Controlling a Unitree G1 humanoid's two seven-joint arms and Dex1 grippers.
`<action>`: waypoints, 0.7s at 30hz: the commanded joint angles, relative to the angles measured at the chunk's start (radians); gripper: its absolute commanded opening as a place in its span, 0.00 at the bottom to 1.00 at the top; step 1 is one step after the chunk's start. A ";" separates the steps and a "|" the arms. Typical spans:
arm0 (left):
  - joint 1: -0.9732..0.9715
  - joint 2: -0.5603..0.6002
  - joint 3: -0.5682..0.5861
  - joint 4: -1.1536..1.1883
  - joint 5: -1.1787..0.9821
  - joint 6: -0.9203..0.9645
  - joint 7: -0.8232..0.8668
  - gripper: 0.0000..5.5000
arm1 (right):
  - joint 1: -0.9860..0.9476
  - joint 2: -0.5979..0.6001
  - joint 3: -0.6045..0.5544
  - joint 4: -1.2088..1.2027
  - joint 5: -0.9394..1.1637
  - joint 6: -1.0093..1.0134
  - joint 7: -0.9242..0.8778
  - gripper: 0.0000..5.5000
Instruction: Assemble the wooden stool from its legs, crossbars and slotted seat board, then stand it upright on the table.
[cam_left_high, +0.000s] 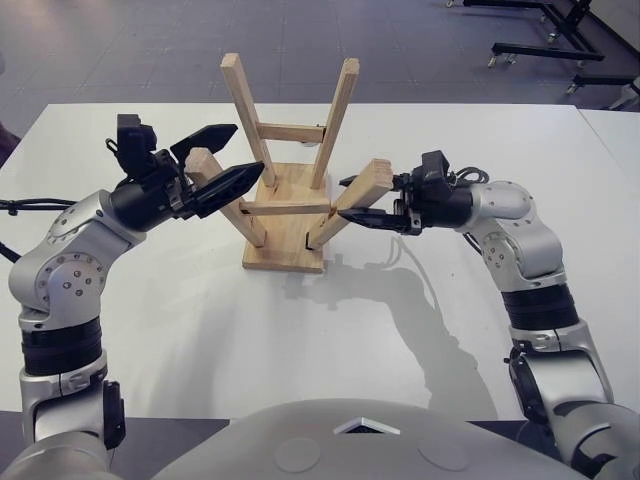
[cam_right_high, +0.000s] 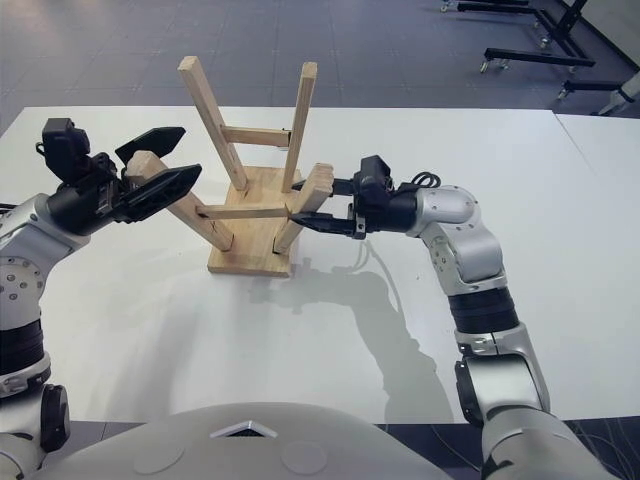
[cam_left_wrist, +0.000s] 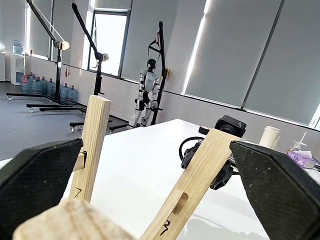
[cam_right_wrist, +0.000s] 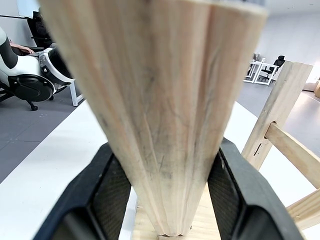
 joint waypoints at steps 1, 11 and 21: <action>-0.026 0.014 -0.011 0.002 0.008 0.007 -0.013 0.98 | -0.020 0.006 0.002 0.025 -0.009 0.024 -0.006 0.37; -0.029 0.015 -0.012 0.006 0.015 0.008 -0.016 0.98 | -0.010 0.009 -0.012 0.125 -0.026 -0.016 0.019 0.37; -0.034 0.008 -0.041 0.002 0.031 0.011 -0.018 0.98 | -0.085 0.021 0.011 0.172 -0.029 -0.002 0.054 0.37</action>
